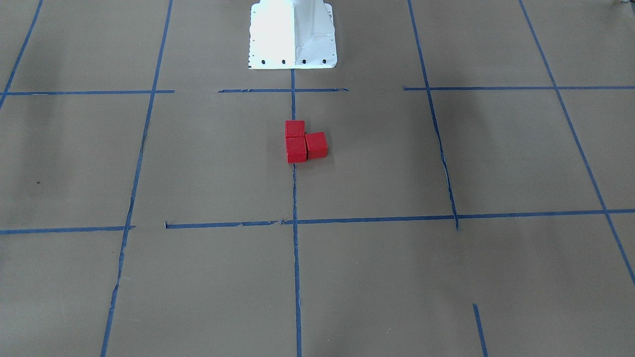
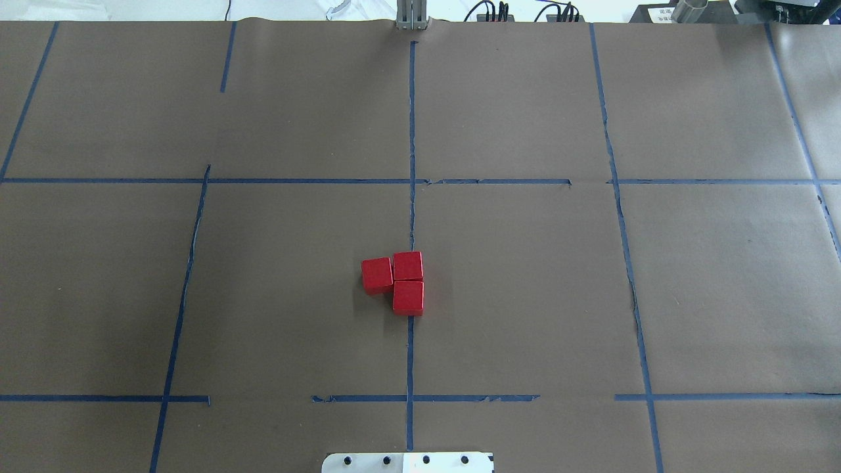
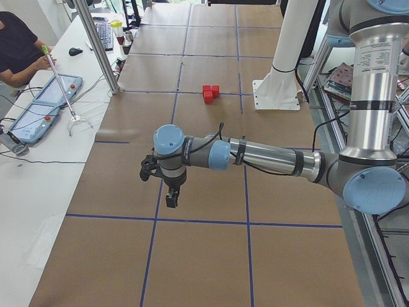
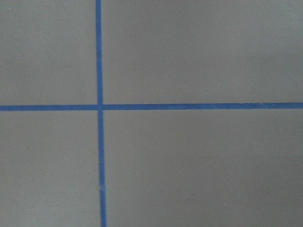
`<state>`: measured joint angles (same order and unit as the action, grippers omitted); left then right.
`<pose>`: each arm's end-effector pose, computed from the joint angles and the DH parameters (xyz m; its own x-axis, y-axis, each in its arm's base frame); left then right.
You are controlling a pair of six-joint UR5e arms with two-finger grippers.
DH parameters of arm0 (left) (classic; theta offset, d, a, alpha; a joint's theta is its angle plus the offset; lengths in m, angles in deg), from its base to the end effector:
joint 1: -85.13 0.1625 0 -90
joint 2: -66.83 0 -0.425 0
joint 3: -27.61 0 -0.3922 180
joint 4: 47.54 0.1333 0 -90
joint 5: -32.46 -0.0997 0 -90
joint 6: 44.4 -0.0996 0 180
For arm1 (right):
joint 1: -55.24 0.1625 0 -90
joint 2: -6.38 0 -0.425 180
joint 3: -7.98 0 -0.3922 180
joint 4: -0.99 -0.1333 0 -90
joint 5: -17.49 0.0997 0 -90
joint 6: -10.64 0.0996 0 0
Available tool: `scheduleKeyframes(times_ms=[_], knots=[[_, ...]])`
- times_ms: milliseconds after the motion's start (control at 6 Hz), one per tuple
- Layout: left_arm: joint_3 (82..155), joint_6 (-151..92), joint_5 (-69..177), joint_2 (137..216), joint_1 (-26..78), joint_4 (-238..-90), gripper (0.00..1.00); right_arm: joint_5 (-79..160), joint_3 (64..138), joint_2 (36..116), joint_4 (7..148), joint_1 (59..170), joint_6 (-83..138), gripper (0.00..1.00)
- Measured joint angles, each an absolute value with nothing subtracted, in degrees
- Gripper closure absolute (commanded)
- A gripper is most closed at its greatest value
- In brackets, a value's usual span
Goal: Form red blocks into L shape at center
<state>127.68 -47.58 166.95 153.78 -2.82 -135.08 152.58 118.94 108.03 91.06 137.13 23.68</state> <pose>-0.0466 -0.4736 0.6019 0.7079 0.1363 -0.6931 -0.0750 0.9902 0.1181 0.0042 -0.4157 0.5687 0.6967 0.0138 0.7172 -0.0184 0.9998 -0.0013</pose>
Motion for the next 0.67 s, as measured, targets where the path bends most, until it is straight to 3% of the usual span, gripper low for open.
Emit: scheduleKeyframes(times_ms=[667], knots=[[128.53, -52.27, 167.40, 150.54, -5.53, -134.38, 0.00, 152.58, 119.34, 108.75, 90.74, 137.18, 23.79, 0.00]])
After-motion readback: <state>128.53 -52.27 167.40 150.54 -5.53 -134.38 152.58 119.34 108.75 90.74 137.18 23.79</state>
